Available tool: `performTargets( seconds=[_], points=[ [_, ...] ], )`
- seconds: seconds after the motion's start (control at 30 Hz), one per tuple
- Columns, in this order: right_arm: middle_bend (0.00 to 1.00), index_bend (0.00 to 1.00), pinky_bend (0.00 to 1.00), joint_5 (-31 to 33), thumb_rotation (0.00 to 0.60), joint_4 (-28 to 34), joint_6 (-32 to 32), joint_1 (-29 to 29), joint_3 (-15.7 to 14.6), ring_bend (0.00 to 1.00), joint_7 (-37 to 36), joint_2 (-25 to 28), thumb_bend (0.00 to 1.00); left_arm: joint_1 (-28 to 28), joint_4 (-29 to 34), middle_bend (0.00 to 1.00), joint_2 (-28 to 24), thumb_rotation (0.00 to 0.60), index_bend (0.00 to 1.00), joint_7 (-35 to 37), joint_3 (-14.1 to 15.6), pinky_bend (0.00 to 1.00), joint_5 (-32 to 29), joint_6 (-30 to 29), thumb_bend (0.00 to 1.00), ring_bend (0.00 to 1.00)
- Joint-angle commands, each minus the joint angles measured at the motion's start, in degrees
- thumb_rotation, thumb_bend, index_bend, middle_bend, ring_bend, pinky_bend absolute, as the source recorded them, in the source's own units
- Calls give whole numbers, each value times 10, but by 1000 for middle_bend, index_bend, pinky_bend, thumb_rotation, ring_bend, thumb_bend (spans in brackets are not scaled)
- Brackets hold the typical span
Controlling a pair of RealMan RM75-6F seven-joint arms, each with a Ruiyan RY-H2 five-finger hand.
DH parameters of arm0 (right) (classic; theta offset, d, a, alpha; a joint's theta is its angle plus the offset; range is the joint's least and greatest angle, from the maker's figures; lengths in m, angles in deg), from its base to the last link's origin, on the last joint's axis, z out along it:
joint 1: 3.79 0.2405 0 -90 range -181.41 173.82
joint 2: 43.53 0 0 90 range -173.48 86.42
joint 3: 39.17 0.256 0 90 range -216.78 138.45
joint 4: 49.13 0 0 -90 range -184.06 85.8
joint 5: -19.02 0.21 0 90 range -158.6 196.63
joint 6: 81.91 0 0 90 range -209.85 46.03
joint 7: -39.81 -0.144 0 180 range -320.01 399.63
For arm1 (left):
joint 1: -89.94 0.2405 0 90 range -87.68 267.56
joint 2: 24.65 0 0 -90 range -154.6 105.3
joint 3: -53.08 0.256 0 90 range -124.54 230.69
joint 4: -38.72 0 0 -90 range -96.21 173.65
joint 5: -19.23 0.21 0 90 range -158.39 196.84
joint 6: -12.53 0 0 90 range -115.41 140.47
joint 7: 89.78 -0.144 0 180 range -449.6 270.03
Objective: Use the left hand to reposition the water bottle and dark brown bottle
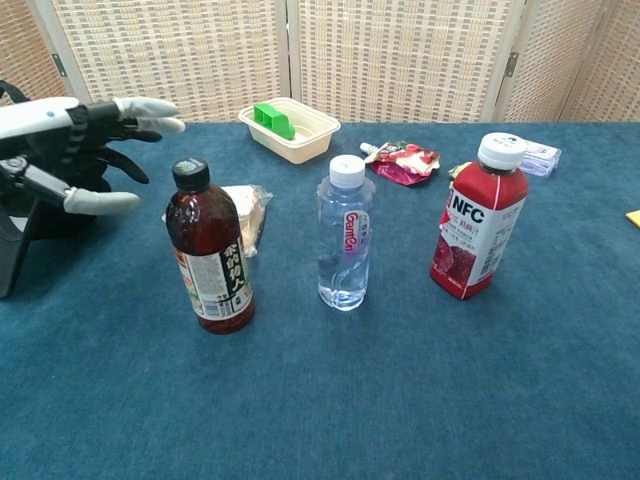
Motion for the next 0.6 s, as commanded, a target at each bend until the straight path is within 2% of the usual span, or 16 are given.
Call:
performTargets(
  seconds=[0.03, 0.17, 0.3, 0.6],
  points=[
    [158, 190, 182, 3, 600, 2, 3, 1, 1, 53, 0, 2, 92, 24, 22, 42, -28, 600, 0, -25, -5, 216, -21, -21, 221, 37],
    [159, 190, 182, 7, 600, 4, 7, 1, 1, 53, 0, 5, 93, 56, 44, 42, -58, 600, 0, -74, -11, 215, -58, -41, 221, 37],
    [171, 190, 182, 20, 600, 18, 28, 3, -4, 54, -4, 15, 93, 94, 85, 42, -85, 600, 0, -158, -13, 202, -113, -61, 221, 37],
    [172, 190, 182, 15, 600, 19, 39, 8, -8, 54, -15, 17, 96, 164, 88, 42, -93, 600, 1, -294, -3, 184, -163, -116, 222, 37]
  ],
)
